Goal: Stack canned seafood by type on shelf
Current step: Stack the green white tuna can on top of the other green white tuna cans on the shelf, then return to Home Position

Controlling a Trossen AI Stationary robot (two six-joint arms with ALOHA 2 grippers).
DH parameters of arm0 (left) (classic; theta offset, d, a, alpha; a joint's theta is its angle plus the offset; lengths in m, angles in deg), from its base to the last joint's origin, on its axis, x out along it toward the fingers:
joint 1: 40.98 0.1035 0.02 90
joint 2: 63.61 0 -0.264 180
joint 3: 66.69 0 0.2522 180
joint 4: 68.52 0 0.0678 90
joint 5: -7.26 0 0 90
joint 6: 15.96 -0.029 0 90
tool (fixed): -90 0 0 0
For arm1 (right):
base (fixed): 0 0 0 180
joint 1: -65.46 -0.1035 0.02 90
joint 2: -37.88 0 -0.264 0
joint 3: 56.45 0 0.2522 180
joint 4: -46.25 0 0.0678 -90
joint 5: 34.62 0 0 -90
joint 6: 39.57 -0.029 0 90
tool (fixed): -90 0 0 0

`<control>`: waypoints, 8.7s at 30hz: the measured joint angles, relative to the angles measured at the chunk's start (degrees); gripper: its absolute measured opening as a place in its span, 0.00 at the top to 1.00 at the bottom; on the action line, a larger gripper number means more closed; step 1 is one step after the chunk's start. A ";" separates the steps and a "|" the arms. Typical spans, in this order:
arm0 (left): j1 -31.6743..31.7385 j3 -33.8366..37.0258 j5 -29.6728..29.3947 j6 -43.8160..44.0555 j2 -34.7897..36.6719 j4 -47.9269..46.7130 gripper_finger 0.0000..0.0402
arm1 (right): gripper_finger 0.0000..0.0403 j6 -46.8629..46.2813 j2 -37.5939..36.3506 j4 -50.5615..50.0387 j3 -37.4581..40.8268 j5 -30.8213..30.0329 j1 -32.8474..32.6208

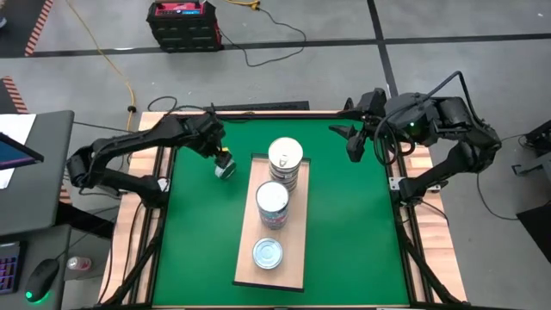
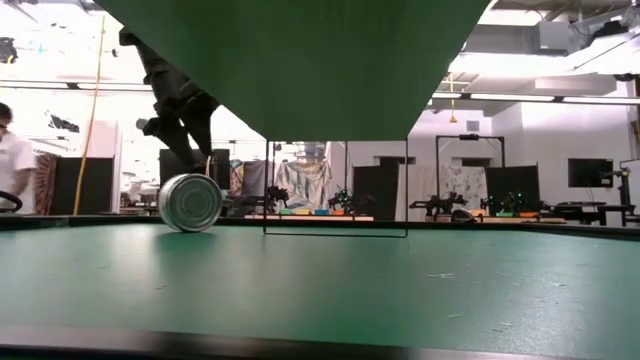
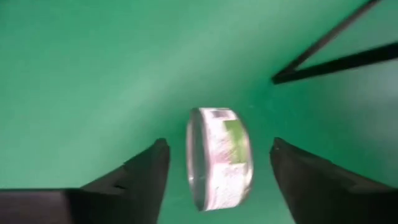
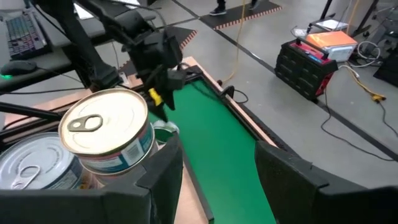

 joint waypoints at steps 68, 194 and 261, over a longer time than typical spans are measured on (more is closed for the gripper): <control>-64.45 -1.68 -14.65 -21.20 17.58 15.88 0.65 | 0.43 -15.94 10.18 1.56 0.02 0.10 3.98; -61.57 -14.05 -11.59 -66.14 -8.11 27.45 0.30 | 0.43 -24.41 5.86 -5.13 0.00 -5.07 -3.06; -64.66 -14.08 -49.42 -10.33 18.21 0.37 0.72 | 0.61 -15.98 -6.11 -17.95 8.74 -11.87 -5.22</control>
